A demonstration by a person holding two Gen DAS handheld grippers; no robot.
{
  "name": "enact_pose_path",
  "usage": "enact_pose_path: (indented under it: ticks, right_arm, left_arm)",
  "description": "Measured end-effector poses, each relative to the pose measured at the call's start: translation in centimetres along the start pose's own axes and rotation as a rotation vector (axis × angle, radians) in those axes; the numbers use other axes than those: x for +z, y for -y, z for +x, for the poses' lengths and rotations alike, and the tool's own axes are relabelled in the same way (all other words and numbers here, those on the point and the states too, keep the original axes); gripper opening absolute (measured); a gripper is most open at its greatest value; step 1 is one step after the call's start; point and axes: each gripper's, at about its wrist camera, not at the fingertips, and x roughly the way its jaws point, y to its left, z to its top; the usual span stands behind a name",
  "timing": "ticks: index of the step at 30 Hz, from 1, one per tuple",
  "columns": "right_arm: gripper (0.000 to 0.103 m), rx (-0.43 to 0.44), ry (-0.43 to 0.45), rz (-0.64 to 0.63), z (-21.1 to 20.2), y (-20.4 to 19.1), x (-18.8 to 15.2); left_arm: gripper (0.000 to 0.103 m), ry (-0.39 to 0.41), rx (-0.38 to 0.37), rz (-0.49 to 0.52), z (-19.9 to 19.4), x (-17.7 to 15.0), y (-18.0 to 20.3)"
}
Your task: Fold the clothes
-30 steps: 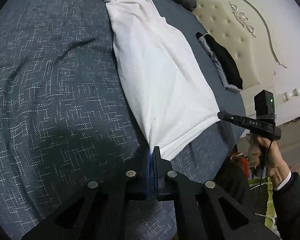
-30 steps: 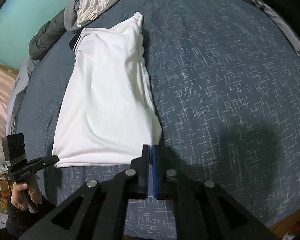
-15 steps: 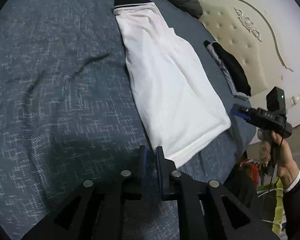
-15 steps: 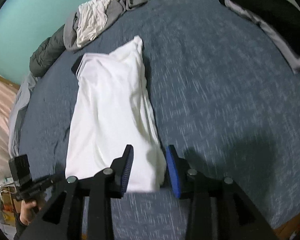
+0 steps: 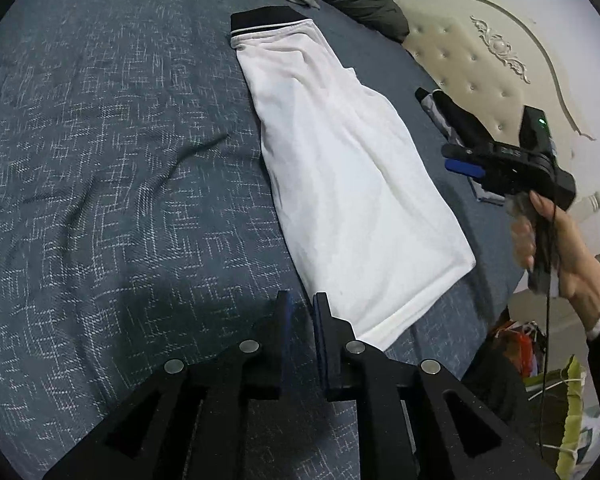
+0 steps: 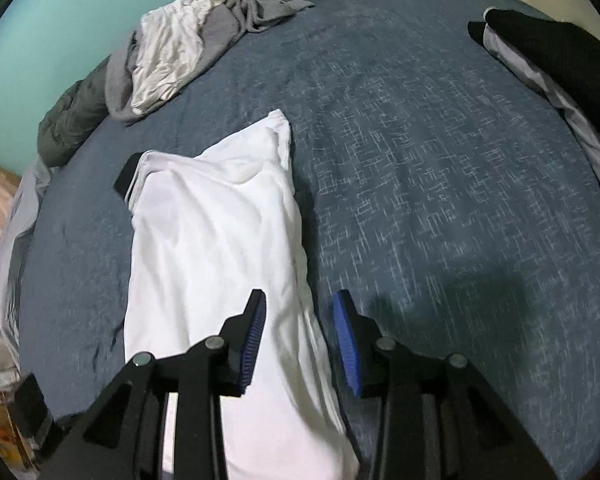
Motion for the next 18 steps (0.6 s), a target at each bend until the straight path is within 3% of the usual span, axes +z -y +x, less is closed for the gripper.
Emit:
enact_pose_path:
  ticks: [9,10,13,18]
  right_arm:
    - [0.034,-0.015,-0.028,-0.028,2.7,-0.7,0.6]
    - [0.023,-0.012,-0.033,-0.042,2.9,-0.9,0.6]
    - [0.004,-0.027,-0.025,-0.074,3.1,-1.2,0.6]
    - [0.001,-0.052,0.013,-0.078,2.6,-1.1,0.9]
  left_arm:
    - [0.012,-0.002,-0.001,0.012,0.3,0.6,0.4]
    - [0.012,-0.001,0.000,0.014,0.3,0.6,0.5]
    - [0.012,-0.001,0.003,0.019,0.3,0.5,0.6]
    - [0.012,-0.002,0.003,0.014,0.2,0.5,0.5]
